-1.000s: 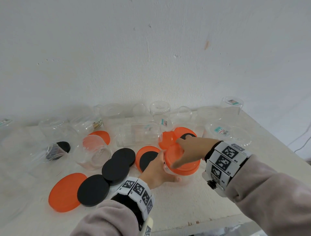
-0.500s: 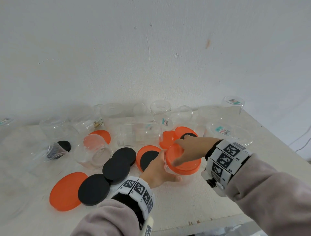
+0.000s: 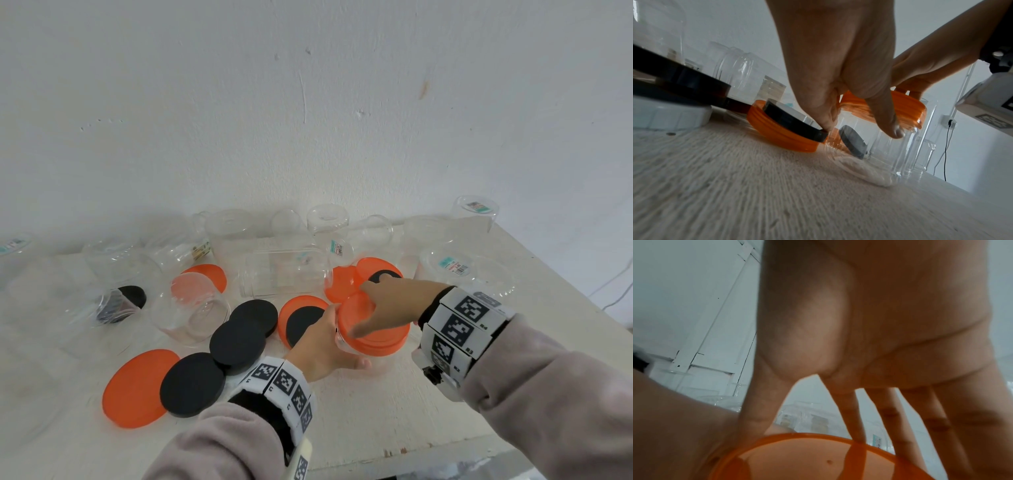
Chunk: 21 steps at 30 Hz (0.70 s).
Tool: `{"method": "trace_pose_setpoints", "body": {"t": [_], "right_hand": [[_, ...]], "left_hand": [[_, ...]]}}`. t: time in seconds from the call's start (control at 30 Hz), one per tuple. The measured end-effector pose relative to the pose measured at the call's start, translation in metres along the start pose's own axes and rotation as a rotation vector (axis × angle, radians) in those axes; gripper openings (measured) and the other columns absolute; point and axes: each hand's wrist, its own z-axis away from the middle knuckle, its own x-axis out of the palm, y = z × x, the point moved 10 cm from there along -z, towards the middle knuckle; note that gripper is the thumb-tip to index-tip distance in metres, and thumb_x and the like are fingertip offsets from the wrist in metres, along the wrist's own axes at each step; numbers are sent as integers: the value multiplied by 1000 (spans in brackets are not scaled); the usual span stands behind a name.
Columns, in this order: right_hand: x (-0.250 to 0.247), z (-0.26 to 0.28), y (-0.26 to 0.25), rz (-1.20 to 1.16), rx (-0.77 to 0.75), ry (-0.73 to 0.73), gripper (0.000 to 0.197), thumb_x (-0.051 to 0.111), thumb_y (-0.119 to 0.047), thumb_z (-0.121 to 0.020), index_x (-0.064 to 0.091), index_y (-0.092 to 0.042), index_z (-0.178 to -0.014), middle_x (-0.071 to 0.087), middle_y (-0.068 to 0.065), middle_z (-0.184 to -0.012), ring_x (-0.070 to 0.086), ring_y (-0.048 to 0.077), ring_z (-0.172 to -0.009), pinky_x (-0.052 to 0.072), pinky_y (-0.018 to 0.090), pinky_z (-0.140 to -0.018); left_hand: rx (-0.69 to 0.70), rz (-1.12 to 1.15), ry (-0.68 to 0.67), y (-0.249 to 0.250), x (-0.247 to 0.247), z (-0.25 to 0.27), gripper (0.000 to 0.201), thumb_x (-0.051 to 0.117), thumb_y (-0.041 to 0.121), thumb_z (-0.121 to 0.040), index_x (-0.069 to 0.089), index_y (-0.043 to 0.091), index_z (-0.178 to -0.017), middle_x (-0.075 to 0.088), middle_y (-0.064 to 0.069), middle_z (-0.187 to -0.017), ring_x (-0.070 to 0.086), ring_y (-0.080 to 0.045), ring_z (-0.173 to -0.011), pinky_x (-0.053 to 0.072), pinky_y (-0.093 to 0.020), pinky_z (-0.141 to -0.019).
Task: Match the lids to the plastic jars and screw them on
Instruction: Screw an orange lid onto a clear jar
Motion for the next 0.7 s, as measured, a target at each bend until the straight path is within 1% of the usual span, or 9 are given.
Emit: {"method": "trace_pose_setpoints", "body": {"t": [0.1, 0.17, 0.23, 0.3, 0.4, 0.5, 0.6, 0.63, 0.7], "right_hand": [[3, 1, -1, 0, -29, -51, 108, 72, -65, -67, 11, -36, -150, 23, 4, -152, 40, 28, -129, 43, 44, -100], [3, 5, -7, -18, -93, -82, 109, 80, -51, -67, 6, -48, -147, 15, -3, -154, 26, 28, -138, 37, 50, -106], [3, 5, -12, -13, -131, -86, 102, 80, -45, -67, 13, -53, -145, 19, -7, -151, 23, 26, -137, 36, 51, -105], [3, 3, -13, -3, -130, -72, 98, 78, -50, -67, 18, -52, -144, 23, -6, -147, 25, 26, -135, 38, 50, -103], [3, 0, -8, 1, -75, -25, 95, 68, -68, -68, 20, -42, -146, 28, 0, -144, 36, 29, -129, 43, 43, -96], [1, -2, -2, -13, -14, 20, 97, 56, -78, -70, 25, -29, -148, 31, 4, -144, 46, 27, -121, 46, 37, -89], [2, -1, 5, -25, 18, -9, 99, 57, -76, -71, 24, -23, -148, 36, 5, -139, 49, 23, -108, 46, 33, -80], [3, -1, 6, -30, 17, -31, 102, 60, -75, -71, 20, -25, -149, 34, 4, -142, 48, 24, -112, 47, 34, -82], [7, 1, 3, -39, -24, -69, 107, 69, -67, -68, 9, -37, -151, 20, 2, -153, 38, 29, -131, 43, 42, -99]], "left_hand": [[-4, 27, 6, 0, -1, 0, 110, 87, 18, -67, 15, 19, -150, 46, 1, -142, 42, -16, -132, 35, -41, -112], [-16, 29, 3, 0, 0, 0, 111, 86, 17, -67, 12, 17, -150, 43, -1, -144, 41, -18, -134, 34, -42, -113], [-17, 23, 1, 0, 0, 0, 112, 86, 17, -67, 12, 18, -150, 43, -1, -144, 41, -18, -134, 34, -42, -113], [-12, 14, 4, 0, 0, 0, 111, 87, 18, -67, 13, 19, -150, 44, 0, -143, 41, -18, -133, 35, -41, -112], [-7, -3, -1, 0, 0, 1, 110, 86, 20, -68, 12, 19, -150, 45, 6, -140, 43, -13, -130, 36, -39, -112], [-14, -21, -17, 1, 1, 2, 111, 85, 22, -69, 10, 20, -151, 43, 19, -125, 42, -5, -123, 36, -33, -111], [-8, -16, -29, 2, 2, 3, 111, 85, 20, -69, 10, 20, -150, 46, 10, -136, 42, -13, -131, 34, -39, -113], [-9, -16, -26, 2, 1, 3, 111, 86, 19, -69, 11, 20, -150, 46, 6, -140, 42, -15, -132, 35, -40, -112], [-12, -2, -15, 3, 0, 3, 110, 86, 18, -68, 12, 19, -150, 44, 0, -143, 42, -17, -133, 34, -41, -112]]}}
